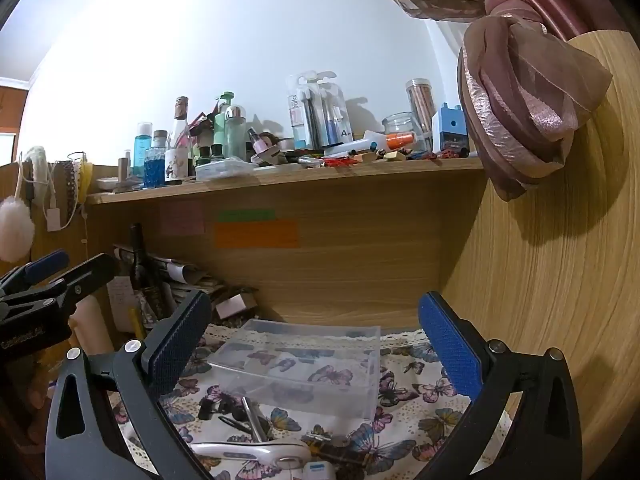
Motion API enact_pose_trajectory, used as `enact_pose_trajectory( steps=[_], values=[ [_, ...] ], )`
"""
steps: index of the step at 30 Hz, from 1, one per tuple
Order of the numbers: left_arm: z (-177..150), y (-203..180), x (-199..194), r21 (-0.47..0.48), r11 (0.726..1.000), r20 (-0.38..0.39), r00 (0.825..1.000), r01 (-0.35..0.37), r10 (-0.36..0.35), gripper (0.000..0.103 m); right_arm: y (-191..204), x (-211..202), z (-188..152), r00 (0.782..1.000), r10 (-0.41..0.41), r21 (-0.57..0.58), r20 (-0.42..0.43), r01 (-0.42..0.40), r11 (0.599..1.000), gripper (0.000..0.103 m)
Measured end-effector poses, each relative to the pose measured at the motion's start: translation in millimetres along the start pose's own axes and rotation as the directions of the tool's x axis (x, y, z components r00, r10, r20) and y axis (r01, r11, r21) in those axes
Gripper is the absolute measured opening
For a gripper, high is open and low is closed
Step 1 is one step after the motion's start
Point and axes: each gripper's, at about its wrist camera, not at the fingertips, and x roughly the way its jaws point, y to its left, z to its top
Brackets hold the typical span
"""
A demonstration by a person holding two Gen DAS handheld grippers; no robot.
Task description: Organize rigid objects
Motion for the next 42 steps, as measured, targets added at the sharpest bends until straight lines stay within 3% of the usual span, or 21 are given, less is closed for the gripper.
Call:
enact_pose_trajectory(
  steps=[42],
  values=[
    [0.7,-3.0,-2.9,0.005,0.999,-0.001,0.999,0.035,-0.035,0.103,-1.6,0.3,1.3,1.000,-0.018,-0.019,0.004,0.018,1.000,0.103]
  ],
)
